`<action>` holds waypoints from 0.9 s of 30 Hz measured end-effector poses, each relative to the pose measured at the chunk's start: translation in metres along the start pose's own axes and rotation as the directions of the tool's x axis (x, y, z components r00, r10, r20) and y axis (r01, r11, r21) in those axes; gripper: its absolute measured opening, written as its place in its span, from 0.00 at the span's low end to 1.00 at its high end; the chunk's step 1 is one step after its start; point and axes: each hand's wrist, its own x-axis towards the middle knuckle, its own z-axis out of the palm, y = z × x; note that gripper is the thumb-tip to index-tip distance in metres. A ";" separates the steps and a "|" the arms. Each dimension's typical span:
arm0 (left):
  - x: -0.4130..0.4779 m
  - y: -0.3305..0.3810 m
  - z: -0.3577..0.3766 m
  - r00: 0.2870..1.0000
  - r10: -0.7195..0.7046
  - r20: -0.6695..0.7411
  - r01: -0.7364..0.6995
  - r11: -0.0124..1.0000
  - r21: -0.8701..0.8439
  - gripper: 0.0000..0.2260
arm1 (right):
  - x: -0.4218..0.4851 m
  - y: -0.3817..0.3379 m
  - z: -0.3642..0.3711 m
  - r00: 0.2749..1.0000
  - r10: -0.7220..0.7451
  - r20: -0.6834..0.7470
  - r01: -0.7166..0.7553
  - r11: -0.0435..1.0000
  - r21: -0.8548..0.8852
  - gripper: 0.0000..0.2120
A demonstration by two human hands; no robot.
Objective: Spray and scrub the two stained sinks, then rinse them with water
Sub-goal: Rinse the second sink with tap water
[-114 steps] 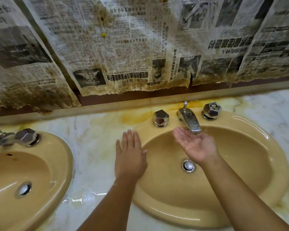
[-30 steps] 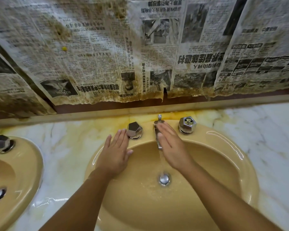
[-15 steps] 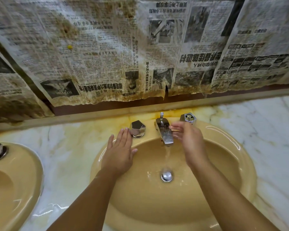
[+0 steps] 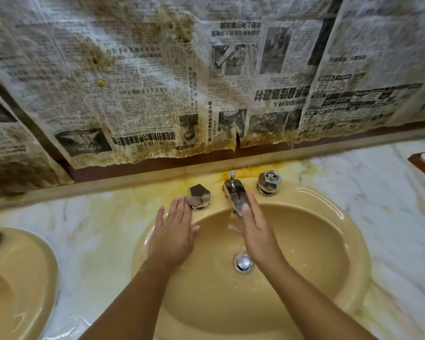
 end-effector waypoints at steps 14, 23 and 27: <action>-0.001 0.002 -0.008 0.999 -0.006 0.052 0.006 1.000 -0.002 0.31 | 0.031 -0.009 0.000 0.817 0.568 0.099 -0.241 0.180 0.954 0.23; -0.001 0.002 -0.008 0.998 -0.010 0.057 0.010 1.000 0.008 0.31 | 0.023 -0.012 0.000 0.802 0.581 0.138 -0.280 0.162 0.946 0.23; 0.000 0.002 -0.009 0.998 -0.012 0.066 0.011 1.000 0.015 0.31 | 0.015 -0.014 0.005 0.818 0.547 0.176 -0.316 0.171 0.933 0.21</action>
